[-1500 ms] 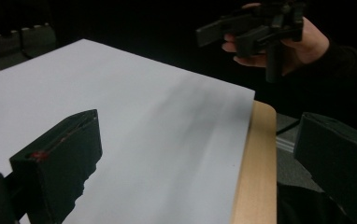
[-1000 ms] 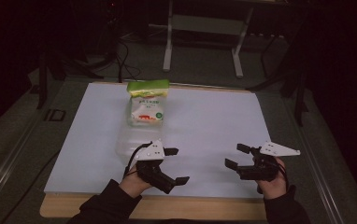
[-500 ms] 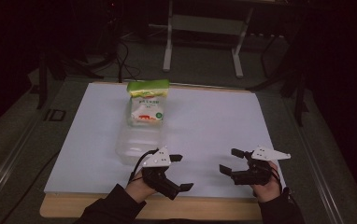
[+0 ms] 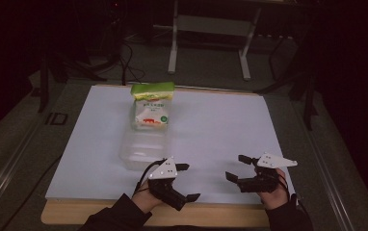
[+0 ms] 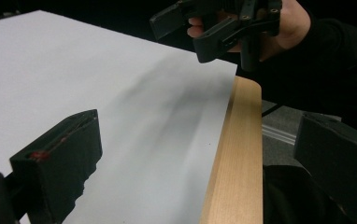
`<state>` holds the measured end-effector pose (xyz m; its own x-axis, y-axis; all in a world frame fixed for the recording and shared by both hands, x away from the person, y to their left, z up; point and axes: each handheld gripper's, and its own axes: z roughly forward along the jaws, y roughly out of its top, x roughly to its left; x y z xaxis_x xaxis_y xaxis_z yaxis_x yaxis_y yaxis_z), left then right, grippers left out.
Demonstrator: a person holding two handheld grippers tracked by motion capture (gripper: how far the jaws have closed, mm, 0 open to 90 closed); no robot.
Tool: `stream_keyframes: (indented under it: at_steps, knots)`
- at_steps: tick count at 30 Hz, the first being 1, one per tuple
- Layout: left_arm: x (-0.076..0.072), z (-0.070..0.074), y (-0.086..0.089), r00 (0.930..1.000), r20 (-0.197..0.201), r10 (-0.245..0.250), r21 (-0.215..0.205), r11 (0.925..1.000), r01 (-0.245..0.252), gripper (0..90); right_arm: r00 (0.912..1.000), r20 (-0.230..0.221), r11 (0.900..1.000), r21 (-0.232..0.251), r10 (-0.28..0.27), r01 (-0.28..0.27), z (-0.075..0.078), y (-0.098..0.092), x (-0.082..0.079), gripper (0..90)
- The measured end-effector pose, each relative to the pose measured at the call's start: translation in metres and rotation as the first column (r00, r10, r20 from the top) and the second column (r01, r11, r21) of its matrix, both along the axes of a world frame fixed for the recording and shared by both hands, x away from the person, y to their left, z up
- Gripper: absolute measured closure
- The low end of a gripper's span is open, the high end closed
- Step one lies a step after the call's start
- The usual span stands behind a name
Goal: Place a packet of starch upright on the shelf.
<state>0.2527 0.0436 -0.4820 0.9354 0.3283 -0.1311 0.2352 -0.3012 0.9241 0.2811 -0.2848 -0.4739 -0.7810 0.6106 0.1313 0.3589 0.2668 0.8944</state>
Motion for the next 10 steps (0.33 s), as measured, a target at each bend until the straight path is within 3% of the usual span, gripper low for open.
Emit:
stream_keyframes:
  at_steps: [10]
  knots:
    - [-0.0019,-0.0042,-0.0027,0.9998,-0.007,-0.017,0.003,0.9998,0.017,1.7,1.0000,-0.006,1.000,-0.011,-0.005,0.005,-0.0020,-0.0016,0.0005,12.8]
